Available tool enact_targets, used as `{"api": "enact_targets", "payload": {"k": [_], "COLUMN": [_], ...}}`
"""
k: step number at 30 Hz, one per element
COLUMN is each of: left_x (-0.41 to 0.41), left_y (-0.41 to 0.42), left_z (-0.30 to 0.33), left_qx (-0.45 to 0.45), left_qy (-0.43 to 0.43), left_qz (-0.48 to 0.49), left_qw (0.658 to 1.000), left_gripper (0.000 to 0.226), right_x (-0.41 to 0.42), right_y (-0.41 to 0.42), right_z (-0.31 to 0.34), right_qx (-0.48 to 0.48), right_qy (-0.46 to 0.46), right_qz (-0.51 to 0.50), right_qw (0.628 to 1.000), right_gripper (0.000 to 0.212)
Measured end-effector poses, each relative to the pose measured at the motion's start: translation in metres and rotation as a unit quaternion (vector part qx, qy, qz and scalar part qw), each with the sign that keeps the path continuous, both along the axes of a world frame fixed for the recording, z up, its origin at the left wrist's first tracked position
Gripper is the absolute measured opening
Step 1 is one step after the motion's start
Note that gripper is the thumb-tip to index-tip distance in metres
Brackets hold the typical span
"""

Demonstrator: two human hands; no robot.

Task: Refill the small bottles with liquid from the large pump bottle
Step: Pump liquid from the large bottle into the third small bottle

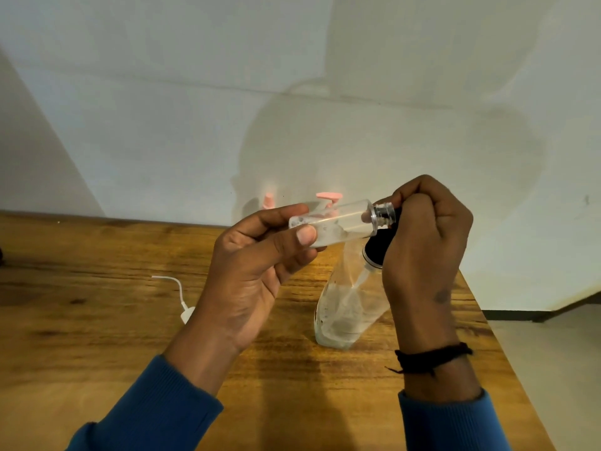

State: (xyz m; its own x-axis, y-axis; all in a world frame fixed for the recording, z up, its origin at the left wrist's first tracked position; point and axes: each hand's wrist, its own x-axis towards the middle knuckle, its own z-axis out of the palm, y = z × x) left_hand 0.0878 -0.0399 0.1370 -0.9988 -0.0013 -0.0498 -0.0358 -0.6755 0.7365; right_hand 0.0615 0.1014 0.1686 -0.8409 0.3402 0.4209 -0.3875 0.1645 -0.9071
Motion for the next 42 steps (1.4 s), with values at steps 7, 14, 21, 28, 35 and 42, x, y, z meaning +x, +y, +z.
{"api": "enact_targets", "payload": {"k": [7,14,21,28,35,42], "left_x": [-0.0013,0.0009,0.0018,0.0005,0.0011,0.0030], "left_y": [-0.0005,0.0028,0.0019,0.0013,0.0010,0.0009], "left_z": [-0.0003,0.0025,0.0023,0.0021,0.0037,0.0007], "left_qx": [0.001,0.008,0.006,0.003,0.000,0.008], "left_qy": [-0.001,-0.005,-0.006,-0.005,0.009,-0.001], "left_qz": [0.003,0.010,0.017,0.019,0.008,0.013], "left_qw": [1.000,1.000,1.000,1.000,1.000,1.000], "left_gripper": [0.025,0.026,0.019,0.021,0.028,0.022], "right_x": [-0.0003,0.0008,0.0019,-0.0006,-0.0020,0.0001], "right_y": [0.0023,0.0045,-0.0004,0.0028,0.0079,0.0035], "right_z": [0.0008,0.0040,0.0052,0.0038,0.0013,0.0011], "right_qx": [0.009,0.006,-0.005,0.021,0.061,0.041], "right_qy": [-0.011,-0.016,-0.026,-0.016,-0.011,-0.012], "right_qz": [0.020,0.021,0.027,0.014,-0.003,0.006], "right_qw": [1.000,1.000,0.999,1.000,0.998,0.999], "right_gripper": [0.022,0.024,0.024,0.026,0.023,0.026]}}
